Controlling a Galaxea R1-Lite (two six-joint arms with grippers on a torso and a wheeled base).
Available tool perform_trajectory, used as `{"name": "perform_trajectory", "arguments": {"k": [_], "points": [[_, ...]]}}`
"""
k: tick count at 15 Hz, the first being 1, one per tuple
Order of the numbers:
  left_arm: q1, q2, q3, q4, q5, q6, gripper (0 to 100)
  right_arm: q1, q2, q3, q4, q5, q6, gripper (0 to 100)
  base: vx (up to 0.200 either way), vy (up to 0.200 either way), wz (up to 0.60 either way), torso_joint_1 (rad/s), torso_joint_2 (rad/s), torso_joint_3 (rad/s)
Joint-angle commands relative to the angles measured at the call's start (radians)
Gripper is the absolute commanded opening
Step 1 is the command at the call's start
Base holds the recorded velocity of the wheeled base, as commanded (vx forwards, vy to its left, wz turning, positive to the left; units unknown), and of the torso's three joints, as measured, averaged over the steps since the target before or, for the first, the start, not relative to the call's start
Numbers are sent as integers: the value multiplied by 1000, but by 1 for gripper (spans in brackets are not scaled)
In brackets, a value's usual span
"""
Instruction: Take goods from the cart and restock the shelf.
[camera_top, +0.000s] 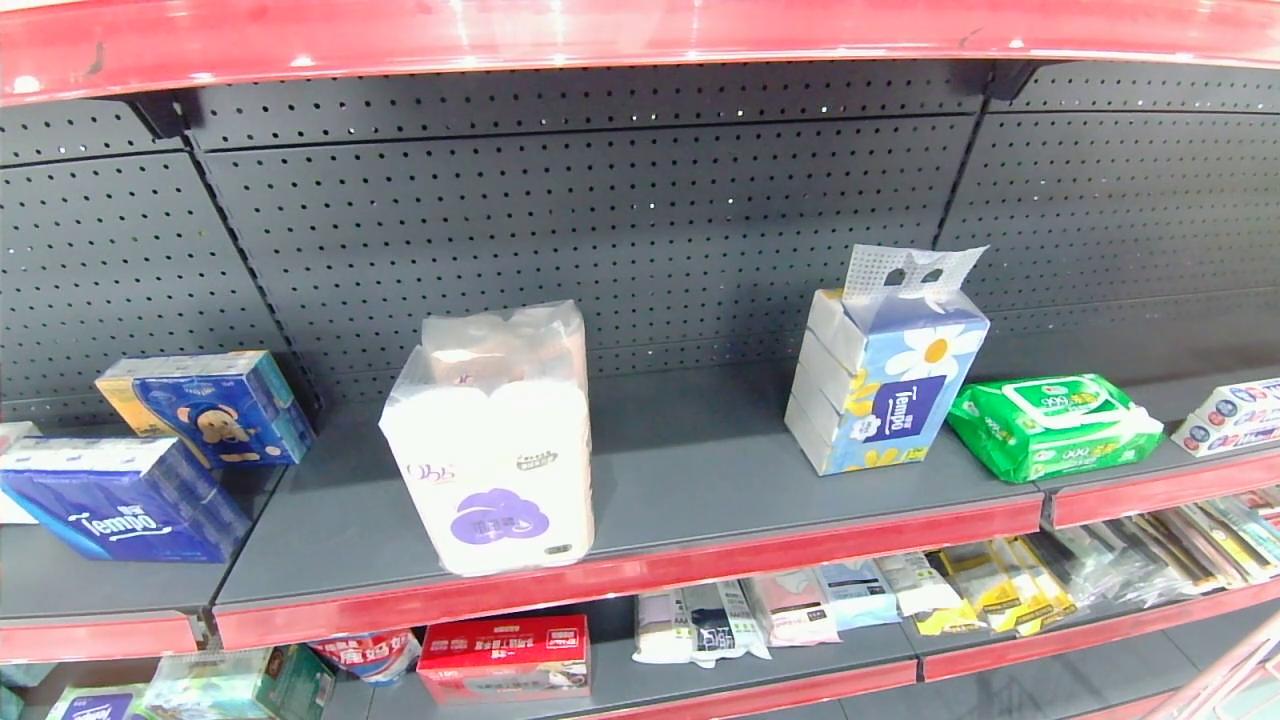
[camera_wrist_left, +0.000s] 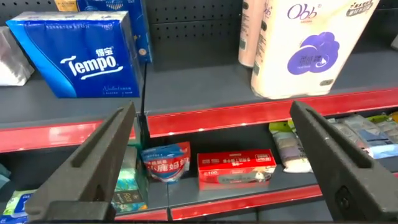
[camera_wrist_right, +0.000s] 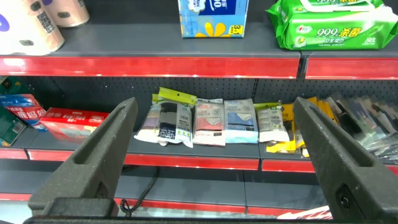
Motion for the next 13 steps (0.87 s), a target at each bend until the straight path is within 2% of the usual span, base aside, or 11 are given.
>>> {"name": "perform_trajectory", "arguments": {"k": [1, 7, 13], "points": [[0, 2, 0, 0, 2, 0, 100, 0, 2, 0, 0, 2, -2, 100, 0, 0, 0, 0, 0, 0], [0, 2, 0, 0, 2, 0, 100, 0, 2, 0, 1, -45, 1, 100, 0, 0, 0, 0, 0, 0], [-2, 2, 0, 0, 2, -1, 100, 0, 2, 0, 1, -47, 1, 100, 0, 0, 0, 0, 0, 0]]}}
